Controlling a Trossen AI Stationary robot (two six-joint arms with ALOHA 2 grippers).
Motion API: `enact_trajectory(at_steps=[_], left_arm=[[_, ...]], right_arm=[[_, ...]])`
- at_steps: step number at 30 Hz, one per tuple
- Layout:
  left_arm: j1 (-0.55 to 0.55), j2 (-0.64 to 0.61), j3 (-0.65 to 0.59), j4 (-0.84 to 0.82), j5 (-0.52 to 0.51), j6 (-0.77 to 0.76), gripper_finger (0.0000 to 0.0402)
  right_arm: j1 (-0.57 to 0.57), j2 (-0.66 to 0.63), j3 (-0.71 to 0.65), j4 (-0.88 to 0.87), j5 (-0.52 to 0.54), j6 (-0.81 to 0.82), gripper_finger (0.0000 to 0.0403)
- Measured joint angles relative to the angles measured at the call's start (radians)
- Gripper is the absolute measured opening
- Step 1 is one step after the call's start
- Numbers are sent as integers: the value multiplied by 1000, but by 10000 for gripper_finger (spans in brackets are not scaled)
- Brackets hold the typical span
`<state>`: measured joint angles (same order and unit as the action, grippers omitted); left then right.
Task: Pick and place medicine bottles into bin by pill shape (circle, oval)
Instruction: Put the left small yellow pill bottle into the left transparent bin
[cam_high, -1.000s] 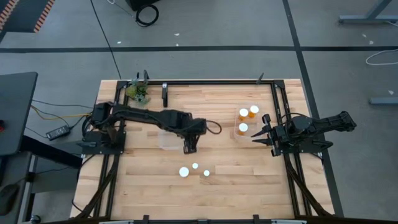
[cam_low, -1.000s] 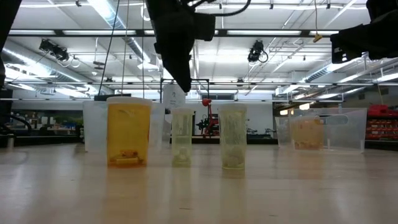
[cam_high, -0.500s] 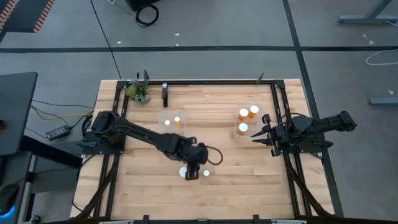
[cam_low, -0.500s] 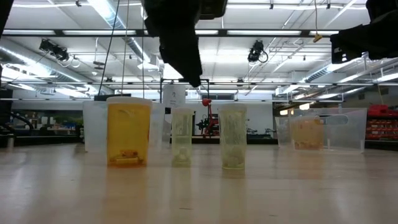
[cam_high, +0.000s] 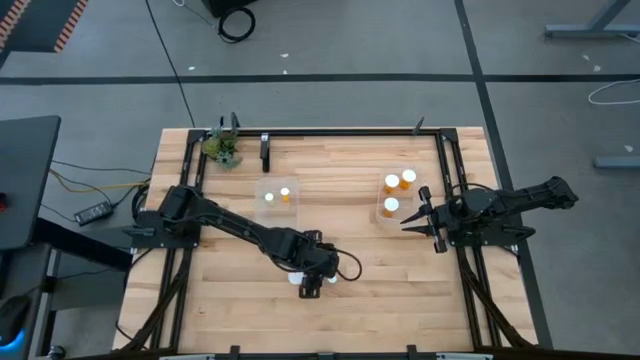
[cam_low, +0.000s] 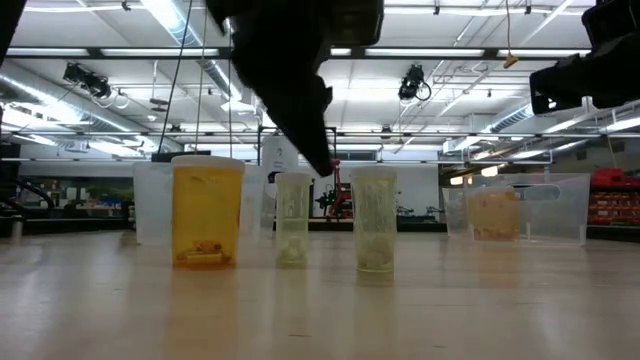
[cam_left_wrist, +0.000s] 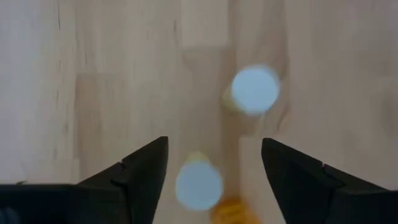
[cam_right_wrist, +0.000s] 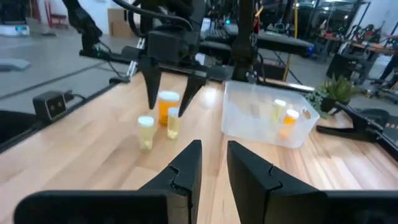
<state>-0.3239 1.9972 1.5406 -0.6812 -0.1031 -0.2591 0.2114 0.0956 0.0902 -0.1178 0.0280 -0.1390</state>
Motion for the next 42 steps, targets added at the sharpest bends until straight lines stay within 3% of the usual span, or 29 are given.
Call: enact_trajectory(at_steps=[5, 14, 35, 42], left_arm=[[-7, 16, -1, -17, -16, 35, 278], [-13, 63, -1, -21, -16, 35, 250], [-2, 66, -1, -52, -26, 19, 115], [11, 32, -1, -67, -24, 19, 129]], right_arm=[[0, 8, 0, -1, -1, 0, 83], [0, 8, 0, -1, 1, 0, 83], [0, 8, 0, 0, 0, 0, 83], [0, 8, 0, 0, 0, 0, 83]])
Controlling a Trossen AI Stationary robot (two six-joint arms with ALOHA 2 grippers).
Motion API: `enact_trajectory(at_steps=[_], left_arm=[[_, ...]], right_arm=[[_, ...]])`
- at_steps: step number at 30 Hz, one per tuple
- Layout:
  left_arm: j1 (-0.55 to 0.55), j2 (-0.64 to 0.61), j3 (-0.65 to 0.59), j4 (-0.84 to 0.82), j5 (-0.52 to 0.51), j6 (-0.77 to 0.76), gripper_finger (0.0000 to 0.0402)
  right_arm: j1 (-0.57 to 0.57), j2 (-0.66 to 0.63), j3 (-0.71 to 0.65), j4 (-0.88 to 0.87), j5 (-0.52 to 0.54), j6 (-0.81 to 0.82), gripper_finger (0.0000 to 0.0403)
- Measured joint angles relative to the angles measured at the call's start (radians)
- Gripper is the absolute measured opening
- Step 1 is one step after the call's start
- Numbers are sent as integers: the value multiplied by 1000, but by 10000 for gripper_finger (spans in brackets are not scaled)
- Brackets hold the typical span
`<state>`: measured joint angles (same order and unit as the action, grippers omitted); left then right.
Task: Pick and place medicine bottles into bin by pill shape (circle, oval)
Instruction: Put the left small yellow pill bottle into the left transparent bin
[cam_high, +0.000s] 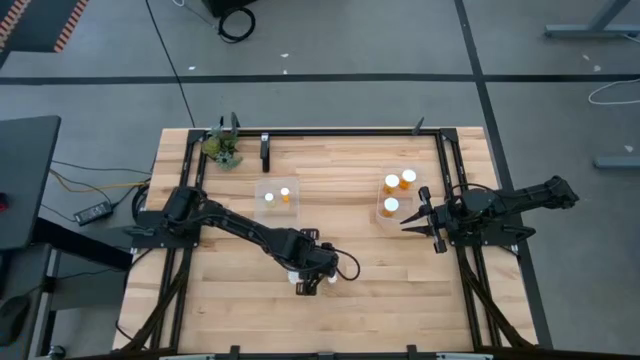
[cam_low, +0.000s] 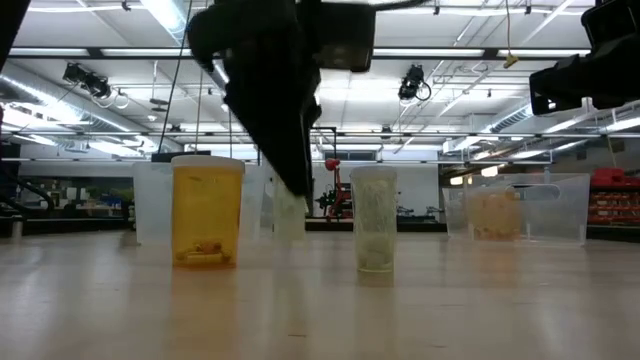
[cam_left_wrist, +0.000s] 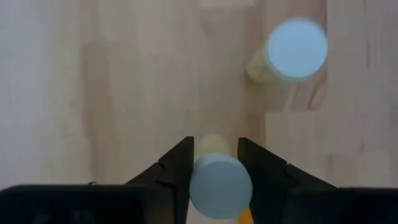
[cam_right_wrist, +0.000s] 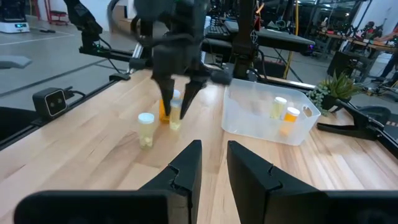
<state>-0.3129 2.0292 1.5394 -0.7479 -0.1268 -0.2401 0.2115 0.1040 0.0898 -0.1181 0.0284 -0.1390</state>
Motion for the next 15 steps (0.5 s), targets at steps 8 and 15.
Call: enact_trajectory(at_steps=[8, 15], left_arm=[[58, -109, 0, -11, 0, -1, 129], [120, -184, 0, -69, -5, 21, 117]], right_arm=[[0, 0, 0, 0, 0, 0, 83], [0, 0, 0, 0, 0, 0, 83]])
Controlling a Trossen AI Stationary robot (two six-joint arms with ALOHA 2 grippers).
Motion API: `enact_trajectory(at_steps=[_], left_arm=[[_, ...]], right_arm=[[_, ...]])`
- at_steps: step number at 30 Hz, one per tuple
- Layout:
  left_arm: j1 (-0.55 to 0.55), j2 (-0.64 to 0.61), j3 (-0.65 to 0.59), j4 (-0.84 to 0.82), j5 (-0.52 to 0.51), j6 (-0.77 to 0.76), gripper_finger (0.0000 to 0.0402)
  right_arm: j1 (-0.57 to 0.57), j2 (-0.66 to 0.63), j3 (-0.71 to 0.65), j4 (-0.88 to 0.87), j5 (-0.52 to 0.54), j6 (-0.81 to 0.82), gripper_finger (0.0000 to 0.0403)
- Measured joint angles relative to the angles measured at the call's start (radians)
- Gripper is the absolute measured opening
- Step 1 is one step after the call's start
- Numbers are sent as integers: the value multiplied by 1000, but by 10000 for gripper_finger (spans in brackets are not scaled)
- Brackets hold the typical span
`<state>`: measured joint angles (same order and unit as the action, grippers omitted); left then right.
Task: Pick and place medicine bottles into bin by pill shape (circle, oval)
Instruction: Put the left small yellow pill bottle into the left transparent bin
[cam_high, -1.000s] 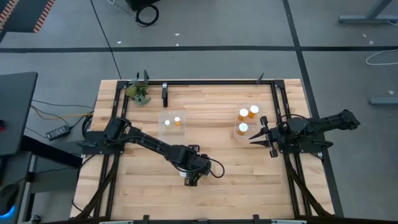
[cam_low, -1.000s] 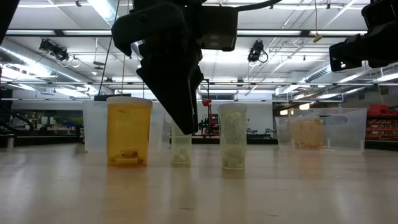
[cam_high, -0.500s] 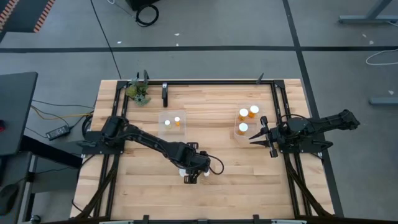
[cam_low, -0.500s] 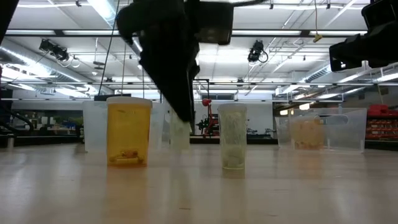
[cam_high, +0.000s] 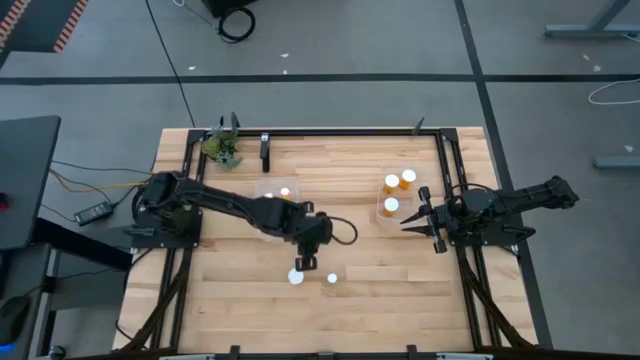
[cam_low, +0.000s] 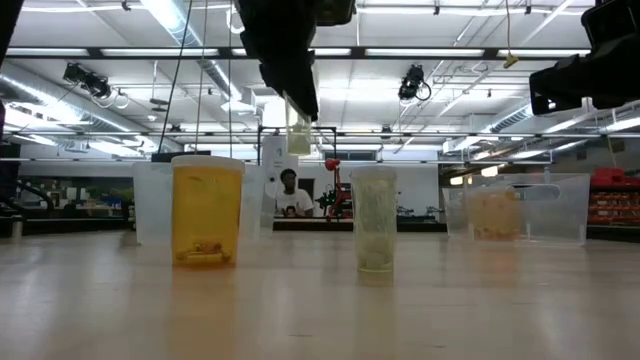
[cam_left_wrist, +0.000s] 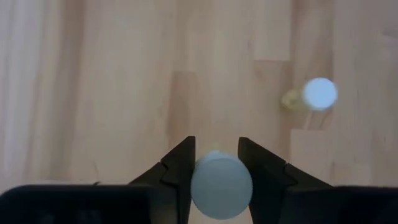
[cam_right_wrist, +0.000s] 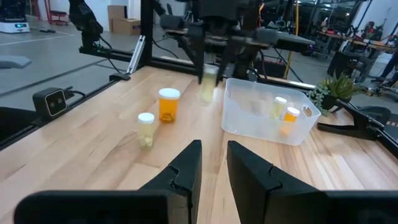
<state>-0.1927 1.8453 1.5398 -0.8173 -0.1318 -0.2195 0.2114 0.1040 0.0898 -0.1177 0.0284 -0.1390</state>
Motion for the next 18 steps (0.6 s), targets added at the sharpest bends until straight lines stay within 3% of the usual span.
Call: enact_trajectory(at_steps=[18], left_arm=[[159, -22, 0, -169, -56, 101, 124]], right_arm=[[0, 0, 0, -3, 0, 0, 83]])
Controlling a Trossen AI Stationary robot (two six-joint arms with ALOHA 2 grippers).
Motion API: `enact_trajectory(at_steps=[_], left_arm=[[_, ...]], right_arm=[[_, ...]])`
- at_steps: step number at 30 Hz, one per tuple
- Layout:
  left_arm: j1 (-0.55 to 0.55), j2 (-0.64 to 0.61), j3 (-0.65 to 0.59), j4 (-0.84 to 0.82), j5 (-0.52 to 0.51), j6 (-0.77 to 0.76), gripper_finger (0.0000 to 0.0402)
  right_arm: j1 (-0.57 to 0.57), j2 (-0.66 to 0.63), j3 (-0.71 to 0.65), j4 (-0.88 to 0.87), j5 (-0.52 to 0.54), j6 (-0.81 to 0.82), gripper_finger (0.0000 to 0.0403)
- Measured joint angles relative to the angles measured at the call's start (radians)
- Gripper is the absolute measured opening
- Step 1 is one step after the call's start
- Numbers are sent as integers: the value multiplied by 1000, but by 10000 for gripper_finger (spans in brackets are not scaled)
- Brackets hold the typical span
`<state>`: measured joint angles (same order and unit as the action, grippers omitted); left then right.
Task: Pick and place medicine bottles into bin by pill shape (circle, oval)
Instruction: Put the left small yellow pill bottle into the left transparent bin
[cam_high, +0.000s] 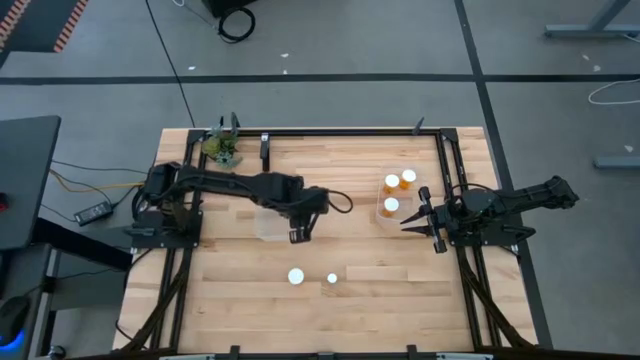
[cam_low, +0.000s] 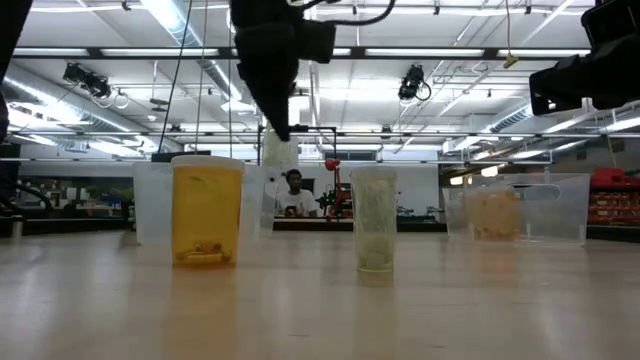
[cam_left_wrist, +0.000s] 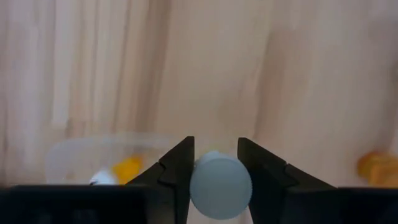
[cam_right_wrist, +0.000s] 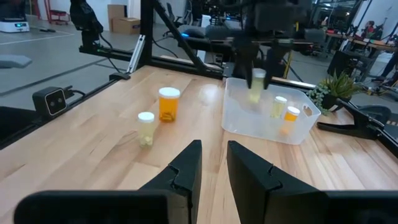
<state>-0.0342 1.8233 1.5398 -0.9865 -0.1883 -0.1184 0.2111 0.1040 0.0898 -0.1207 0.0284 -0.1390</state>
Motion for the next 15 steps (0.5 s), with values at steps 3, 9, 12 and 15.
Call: enact_trajectory(at_steps=[3, 9, 12, 15], left_arm=[[20, 0, 0, -69, -20, 0, 128], [45, 0, -46, -88, -30, 0, 118], [48, 0, -105, -76, -33, 0, 119], [50, 0, -150, -44, -36, -5, 125]], right_arm=[[0, 0, 0, 0, 0, 0, 83], [0, 0, 0, 0, 0, 0, 83], [0, 0, 0, 0, 0, 0, 83], [0, 0, 0, 0, 0, 0, 83]])
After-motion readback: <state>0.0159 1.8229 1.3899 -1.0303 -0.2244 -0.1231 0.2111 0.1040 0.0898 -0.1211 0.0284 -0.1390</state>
